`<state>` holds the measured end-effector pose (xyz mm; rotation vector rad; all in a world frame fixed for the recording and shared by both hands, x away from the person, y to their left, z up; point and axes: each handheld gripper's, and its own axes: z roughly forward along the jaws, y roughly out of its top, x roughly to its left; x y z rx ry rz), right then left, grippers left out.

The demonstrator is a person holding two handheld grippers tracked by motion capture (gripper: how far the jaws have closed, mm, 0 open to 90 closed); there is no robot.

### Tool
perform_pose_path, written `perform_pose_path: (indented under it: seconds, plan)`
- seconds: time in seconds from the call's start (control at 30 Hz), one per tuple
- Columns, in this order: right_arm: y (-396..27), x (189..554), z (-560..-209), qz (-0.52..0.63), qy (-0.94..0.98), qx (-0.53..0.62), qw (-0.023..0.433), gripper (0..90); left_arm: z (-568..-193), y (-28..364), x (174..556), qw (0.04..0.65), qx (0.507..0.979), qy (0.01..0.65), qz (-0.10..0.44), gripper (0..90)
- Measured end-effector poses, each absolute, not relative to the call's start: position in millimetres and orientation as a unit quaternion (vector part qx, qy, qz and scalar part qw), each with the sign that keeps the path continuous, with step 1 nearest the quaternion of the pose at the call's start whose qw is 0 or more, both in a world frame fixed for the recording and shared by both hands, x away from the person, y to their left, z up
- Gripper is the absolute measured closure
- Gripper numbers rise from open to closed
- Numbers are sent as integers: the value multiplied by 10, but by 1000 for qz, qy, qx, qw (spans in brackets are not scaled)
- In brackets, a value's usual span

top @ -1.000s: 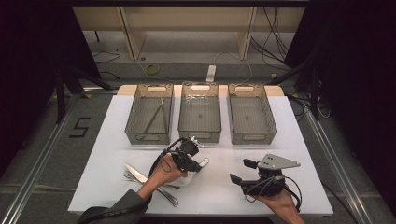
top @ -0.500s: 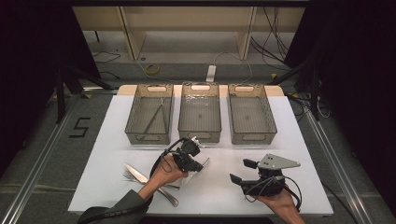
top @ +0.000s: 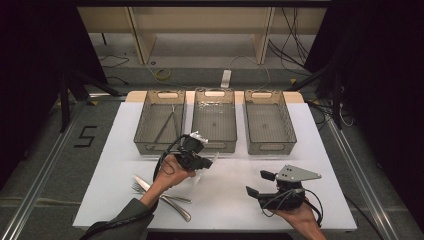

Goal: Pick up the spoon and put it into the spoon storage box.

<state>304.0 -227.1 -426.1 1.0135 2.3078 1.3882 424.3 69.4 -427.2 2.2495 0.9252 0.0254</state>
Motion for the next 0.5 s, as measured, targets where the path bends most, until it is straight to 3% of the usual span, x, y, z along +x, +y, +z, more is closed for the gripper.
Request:
perform_pose_path:
  seconds: [0.5]
  plan:
    - [-2284,3041,-4257,485,790,350,129,257,-3914,988,4478,409,828,381,43,855]
